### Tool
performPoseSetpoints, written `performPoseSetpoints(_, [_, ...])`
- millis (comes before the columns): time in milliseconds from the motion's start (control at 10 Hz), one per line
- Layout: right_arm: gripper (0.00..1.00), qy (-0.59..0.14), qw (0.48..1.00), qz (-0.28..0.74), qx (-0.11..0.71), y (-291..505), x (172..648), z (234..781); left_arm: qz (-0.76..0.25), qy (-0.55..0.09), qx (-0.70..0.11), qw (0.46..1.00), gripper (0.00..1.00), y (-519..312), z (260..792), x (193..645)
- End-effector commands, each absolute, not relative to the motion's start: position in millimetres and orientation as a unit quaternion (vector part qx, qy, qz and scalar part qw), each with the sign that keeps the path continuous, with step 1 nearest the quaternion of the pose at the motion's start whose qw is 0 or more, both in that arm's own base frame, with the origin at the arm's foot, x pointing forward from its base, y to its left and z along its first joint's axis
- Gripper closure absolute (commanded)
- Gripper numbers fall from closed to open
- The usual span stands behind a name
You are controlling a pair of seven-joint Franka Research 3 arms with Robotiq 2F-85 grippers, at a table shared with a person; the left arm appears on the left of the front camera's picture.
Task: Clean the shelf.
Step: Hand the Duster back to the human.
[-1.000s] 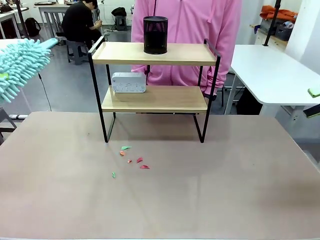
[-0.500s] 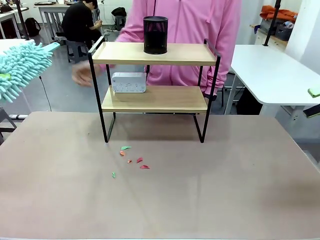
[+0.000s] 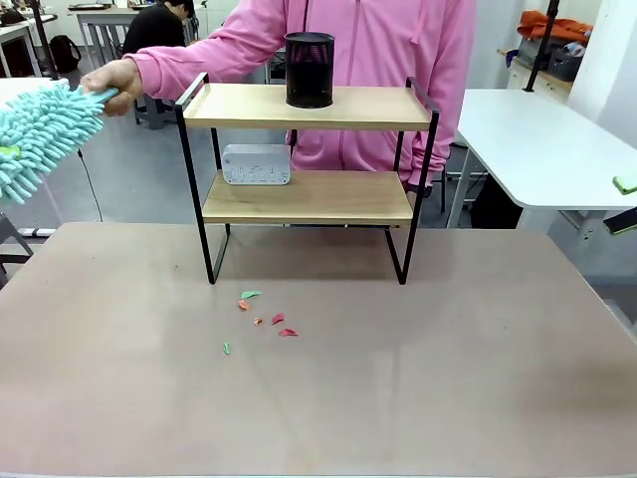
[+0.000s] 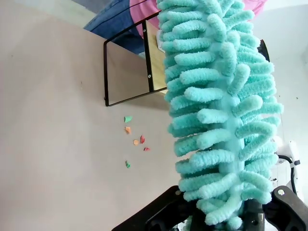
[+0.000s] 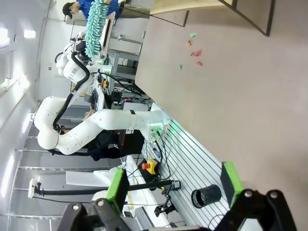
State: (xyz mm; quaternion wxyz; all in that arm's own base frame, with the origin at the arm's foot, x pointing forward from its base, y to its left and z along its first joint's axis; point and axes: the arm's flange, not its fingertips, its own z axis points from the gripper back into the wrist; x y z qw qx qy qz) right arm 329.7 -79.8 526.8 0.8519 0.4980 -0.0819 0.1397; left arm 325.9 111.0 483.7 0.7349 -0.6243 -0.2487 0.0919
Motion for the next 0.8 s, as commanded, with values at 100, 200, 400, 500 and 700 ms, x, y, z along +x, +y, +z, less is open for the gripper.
performPoseSetpoints(100, [0.0, -0.086, 0.847, 0.149, 0.502, -82.2, 331.1, 529.3, 0.083, -0.256, -0.621, 0.736, 1.0, 112.4, 484.1, 324.1])
performPoseSetpoints(200, [0.0, -0.086, 0.847, 0.149, 0.502, -82.2, 331.1, 529.3, 0.083, -0.256, -0.621, 0.736, 1.0, 112.4, 484.1, 324.1])
performPoseSetpoints(400, [0.0, -0.086, 0.847, 0.149, 0.502, -82.2, 331.1, 529.3, 0.083, -0.256, -0.621, 0.736, 1.0, 112.4, 484.1, 324.1])
performPoseSetpoints(500, [0.0, -0.086, 0.847, 0.149, 0.502, -82.2, 331.1, 529.3, 0.092, -0.249, -0.624, 0.735, 0.27, 110.8, 483.7, 326.1])
performPoseSetpoints(700, [0.0, -0.086, 0.847, 0.149, 0.502, -82.2, 331.1, 529.3, 0.092, -0.251, -0.622, 0.736, 0.0, 110.3, 486.3, 325.3])
